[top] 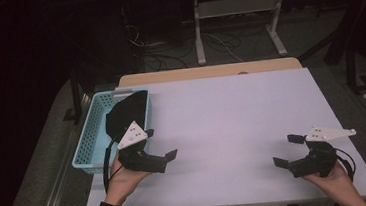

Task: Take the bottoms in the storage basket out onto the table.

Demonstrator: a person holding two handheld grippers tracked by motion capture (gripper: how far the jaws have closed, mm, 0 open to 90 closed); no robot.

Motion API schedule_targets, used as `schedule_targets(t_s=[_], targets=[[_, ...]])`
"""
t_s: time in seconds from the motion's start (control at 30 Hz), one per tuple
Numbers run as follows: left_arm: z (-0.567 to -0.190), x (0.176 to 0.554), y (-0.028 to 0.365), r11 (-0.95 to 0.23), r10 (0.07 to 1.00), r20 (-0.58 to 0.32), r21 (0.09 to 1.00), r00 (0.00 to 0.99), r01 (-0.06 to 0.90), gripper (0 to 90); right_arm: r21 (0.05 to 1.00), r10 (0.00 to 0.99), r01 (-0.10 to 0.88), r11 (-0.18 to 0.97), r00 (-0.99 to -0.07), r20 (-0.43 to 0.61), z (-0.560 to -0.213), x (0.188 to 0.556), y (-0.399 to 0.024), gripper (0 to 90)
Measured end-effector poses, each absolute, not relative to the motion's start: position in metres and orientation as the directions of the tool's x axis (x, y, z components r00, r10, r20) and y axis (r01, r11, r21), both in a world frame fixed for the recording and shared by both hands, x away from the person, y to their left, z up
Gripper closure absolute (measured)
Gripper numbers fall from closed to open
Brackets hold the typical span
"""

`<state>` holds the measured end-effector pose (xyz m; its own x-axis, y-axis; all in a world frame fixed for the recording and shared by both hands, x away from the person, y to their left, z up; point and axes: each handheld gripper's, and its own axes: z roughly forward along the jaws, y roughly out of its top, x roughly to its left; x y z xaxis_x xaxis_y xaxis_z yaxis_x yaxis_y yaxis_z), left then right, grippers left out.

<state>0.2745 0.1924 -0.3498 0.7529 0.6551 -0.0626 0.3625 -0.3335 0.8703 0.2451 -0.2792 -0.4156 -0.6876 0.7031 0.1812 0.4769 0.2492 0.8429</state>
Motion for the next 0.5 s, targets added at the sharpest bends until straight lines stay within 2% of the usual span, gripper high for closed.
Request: schedule_targets(t_s=[0.5], targets=[[-0.328, 0.288, 0.193, -0.345, 0.657, -0.05, 0.867, 0.752, 0.359, 0.0, 0.84, 0.697, 0.478, 0.257, -0.693, 0.181, -0.416, 0.245, -0.278, 0.0]])
